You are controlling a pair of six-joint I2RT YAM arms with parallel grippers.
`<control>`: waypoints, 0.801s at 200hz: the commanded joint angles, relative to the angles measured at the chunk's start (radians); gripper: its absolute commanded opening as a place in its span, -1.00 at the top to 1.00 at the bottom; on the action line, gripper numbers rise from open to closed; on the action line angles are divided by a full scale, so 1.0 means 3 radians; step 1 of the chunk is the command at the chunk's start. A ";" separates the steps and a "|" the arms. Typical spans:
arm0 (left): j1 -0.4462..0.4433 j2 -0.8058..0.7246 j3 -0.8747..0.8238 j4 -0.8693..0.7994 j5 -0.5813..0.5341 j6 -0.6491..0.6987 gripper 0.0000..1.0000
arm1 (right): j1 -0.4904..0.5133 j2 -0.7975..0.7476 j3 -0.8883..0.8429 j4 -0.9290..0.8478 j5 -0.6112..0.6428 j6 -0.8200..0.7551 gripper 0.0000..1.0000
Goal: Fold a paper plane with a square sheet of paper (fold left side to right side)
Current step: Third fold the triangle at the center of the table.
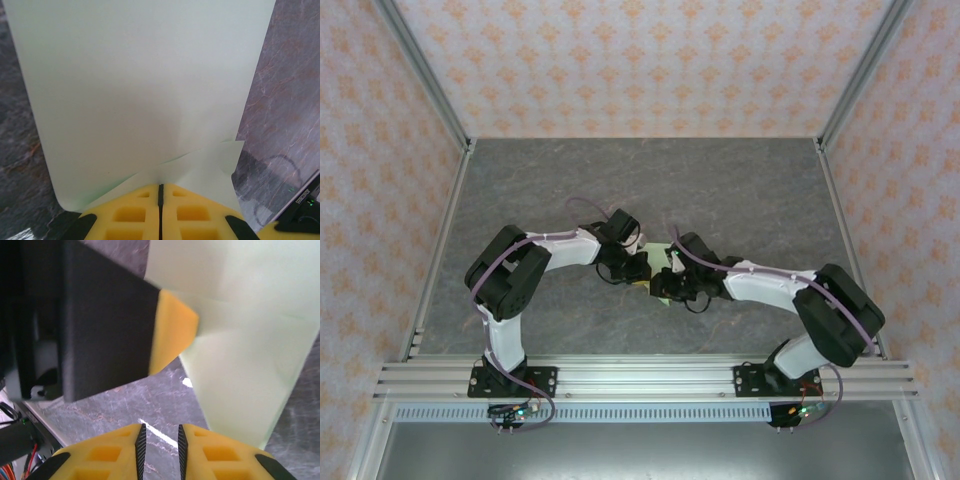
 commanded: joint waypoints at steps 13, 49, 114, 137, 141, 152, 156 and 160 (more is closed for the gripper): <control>-0.0041 0.0038 -0.0090 -0.0151 -0.0215 0.0006 0.86 | -0.0028 0.0089 -0.0065 0.0190 -0.0144 0.0082 0.49; -0.0041 0.0041 -0.0089 -0.0144 -0.0227 0.0004 0.86 | -0.0028 0.0122 -0.0156 0.0213 -0.0154 0.0112 0.50; -0.0040 0.0042 -0.0083 -0.0154 -0.0227 0.0011 0.86 | -0.0027 0.0238 -0.0208 0.0286 -0.0183 0.0141 0.52; -0.0040 0.0041 -0.0079 -0.0154 -0.0227 0.0014 0.86 | -0.0027 0.0257 -0.0203 0.0276 -0.0189 0.0131 0.52; -0.0040 0.0041 -0.0079 -0.0153 -0.0230 0.0014 0.86 | -0.0028 0.0260 -0.0203 0.0276 -0.0191 0.0130 0.52; -0.0040 0.0041 -0.0074 -0.0155 -0.0230 0.0014 0.86 | -0.0024 0.0268 -0.0209 0.0287 -0.0220 0.0130 0.53; -0.0040 0.0040 -0.0074 -0.0157 -0.0232 0.0014 0.86 | -0.0027 0.0267 -0.0213 0.0288 -0.0232 0.0130 0.53; -0.0040 0.0042 -0.0074 -0.0159 -0.0233 0.0014 0.86 | -0.0027 0.0269 -0.0214 0.0288 -0.0239 0.0130 0.53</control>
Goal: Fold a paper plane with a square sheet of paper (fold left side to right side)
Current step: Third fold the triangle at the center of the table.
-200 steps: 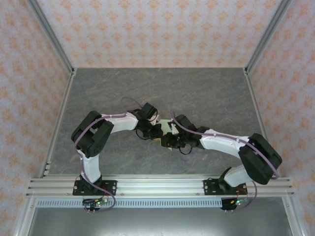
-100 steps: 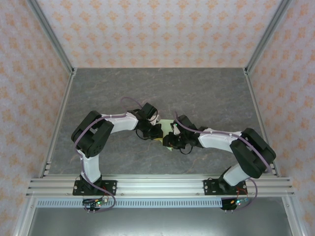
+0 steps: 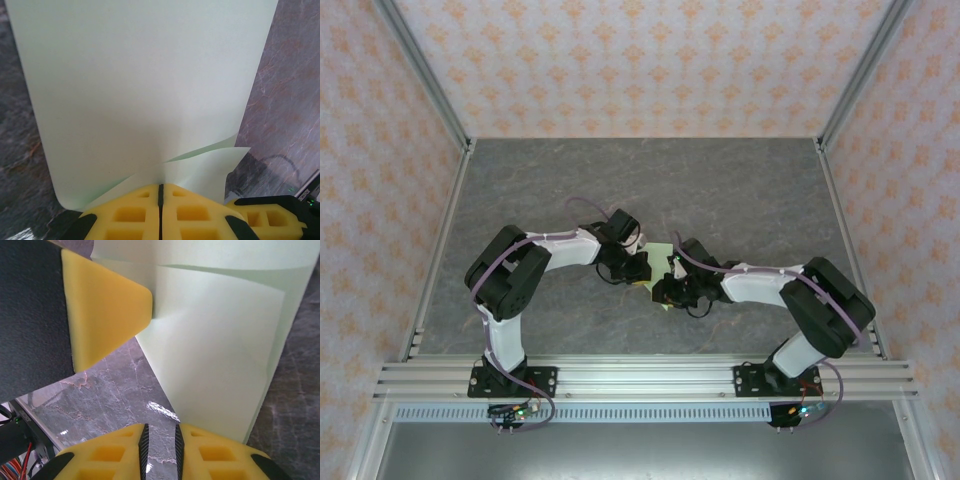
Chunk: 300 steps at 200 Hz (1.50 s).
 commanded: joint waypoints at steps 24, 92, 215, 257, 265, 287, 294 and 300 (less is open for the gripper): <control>-0.0039 0.0042 -0.0070 -0.0163 -0.0243 0.0014 0.86 | -0.0001 0.0063 -0.0061 0.0037 -0.0109 0.0023 0.53; -0.0040 0.0041 -0.0050 -0.0190 -0.0272 0.0021 0.86 | -0.0001 0.0067 -0.0152 -0.0125 0.0002 0.0009 0.56; -0.0039 0.0146 -0.0013 -0.0220 -0.0314 0.0019 0.87 | 0.0002 -0.0848 -0.0515 -0.0508 0.0136 0.0083 0.72; -0.0039 0.0131 0.0003 -0.0227 -0.0314 0.0014 0.87 | -0.0001 -0.1032 -0.0188 -0.0685 0.0388 0.0194 1.00; -0.0039 0.0129 0.0007 -0.0226 -0.0311 0.0014 0.87 | -0.0001 -0.0949 -0.0154 -0.0598 0.0363 0.0248 1.00; -0.0039 0.0138 0.0013 -0.0220 -0.0304 0.0009 0.87 | -0.0001 -0.0653 0.0000 -0.0532 0.0344 0.0313 1.00; -0.0043 0.0138 0.0013 -0.0218 -0.0308 0.0006 0.87 | 0.0000 -0.0569 0.0032 -0.0535 0.0361 0.0322 1.00; -0.0044 0.0135 0.0013 -0.0215 -0.0301 0.0004 0.87 | 0.0000 -0.0506 0.0048 -0.0528 0.0376 0.0328 1.00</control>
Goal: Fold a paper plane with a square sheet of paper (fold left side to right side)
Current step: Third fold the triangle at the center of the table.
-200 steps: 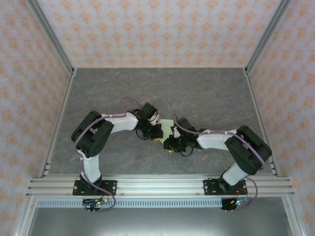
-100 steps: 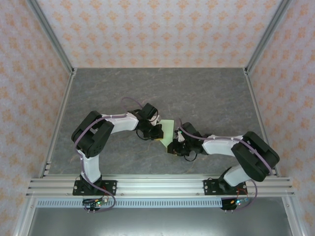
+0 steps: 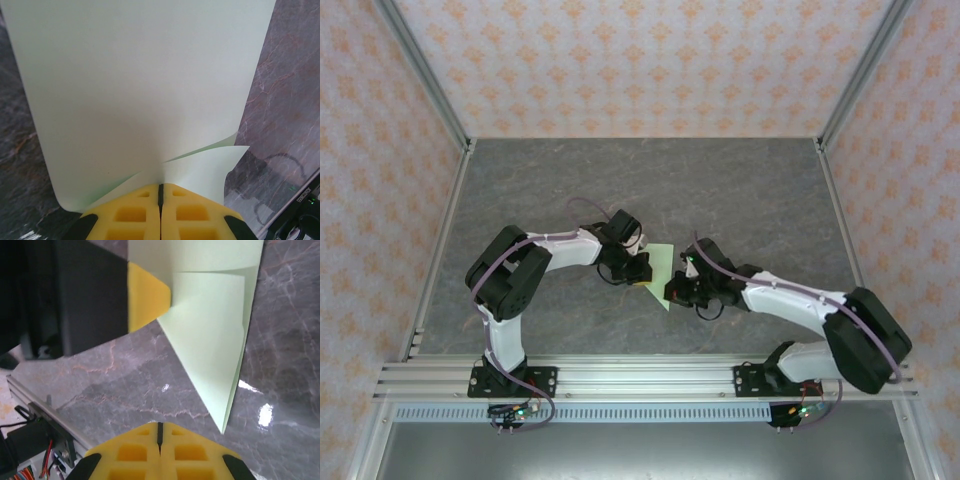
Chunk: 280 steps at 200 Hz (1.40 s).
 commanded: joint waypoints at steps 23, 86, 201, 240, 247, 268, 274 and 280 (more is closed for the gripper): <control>-0.0023 0.0127 0.0002 -0.0201 -0.0280 0.0004 0.87 | 0.0004 0.0388 0.0114 0.0004 0.0198 0.0140 1.00; -0.0023 0.0080 0.0012 -0.0175 -0.0234 -0.0021 0.86 | 0.0027 0.0677 0.0035 -0.0192 0.0260 0.0088 1.00; -0.0276 -0.0440 -0.0298 0.0284 0.0000 -0.0265 0.94 | 0.0027 0.0859 0.0109 -0.0638 0.0593 -0.0084 1.00; -0.0351 -0.0289 -0.0222 0.0271 -0.0007 -0.0271 0.96 | 0.0027 0.0876 0.0135 -0.0690 0.0614 -0.0128 1.00; -0.0351 -0.0265 -0.0216 0.0259 -0.0029 -0.0273 0.96 | 0.0029 0.0876 0.0135 -0.0689 0.0616 -0.0128 1.00; -0.0350 -0.0216 -0.0212 0.0250 -0.0071 -0.0277 0.98 | 0.0032 0.0881 0.0141 -0.0690 0.0610 -0.0130 1.00; -0.0353 -0.0201 -0.0218 0.0274 -0.0059 -0.0287 0.98 | 0.0033 0.0883 0.0140 -0.0690 0.0611 -0.0132 1.00; -0.0355 -0.0191 -0.0231 0.0309 -0.0044 -0.0307 0.98 | 0.0032 0.0881 0.0137 -0.0688 0.0610 -0.0133 1.00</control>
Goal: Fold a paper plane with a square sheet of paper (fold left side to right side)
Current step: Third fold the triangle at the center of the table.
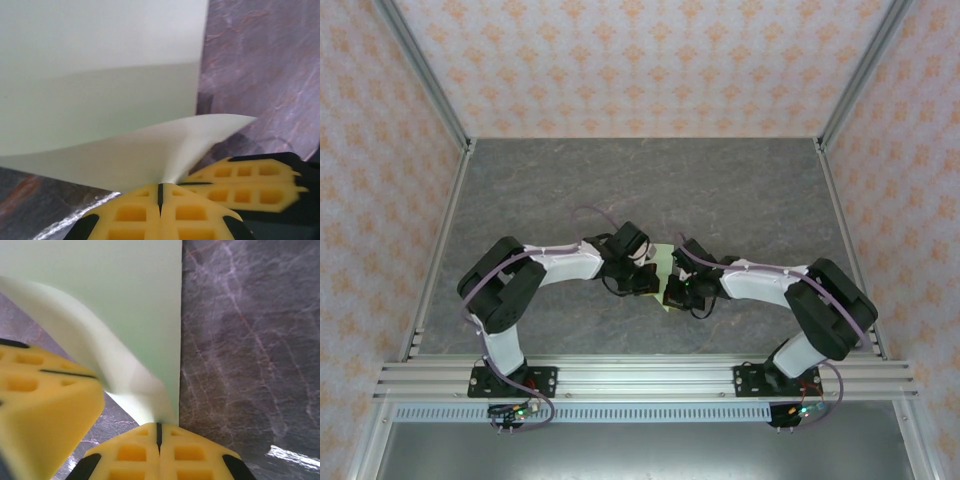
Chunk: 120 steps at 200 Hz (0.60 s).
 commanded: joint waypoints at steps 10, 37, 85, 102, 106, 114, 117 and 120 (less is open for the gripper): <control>-0.0012 0.0068 0.0024 0.0110 0.0011 -0.0063 0.98 | 0.0010 0.0205 -0.0118 -0.0410 0.0443 -0.0058 1.00; -0.0010 0.0099 0.0031 0.0053 -0.0045 -0.0020 0.98 | 0.0014 0.0237 -0.0100 -0.0478 0.0486 -0.0084 1.00; 0.0001 0.0200 0.0105 -0.0206 -0.0345 0.0114 0.99 | 0.0025 0.0277 -0.0056 -0.0703 0.0604 -0.0159 1.00; 0.0016 0.0212 0.0118 -0.0268 -0.0422 0.0150 1.00 | 0.0025 0.0300 -0.0055 -0.0749 0.0625 -0.0176 1.00; 0.0026 0.0209 0.0120 -0.0276 -0.0429 0.0155 0.99 | 0.0025 0.0312 -0.0053 -0.0760 0.0629 -0.0180 1.00; 0.0051 0.0215 0.0123 -0.0292 -0.0454 0.0174 1.00 | 0.0025 0.0326 -0.0053 -0.0782 0.0637 -0.0187 1.00; 0.0062 0.0214 0.0124 -0.0303 -0.0460 0.0181 1.00 | 0.0025 0.0333 -0.0053 -0.0789 0.0640 -0.0190 1.00; 0.0071 0.0219 0.0127 -0.0313 -0.0471 0.0186 1.00 | 0.0025 0.0338 -0.0052 -0.0792 0.0642 -0.0192 1.00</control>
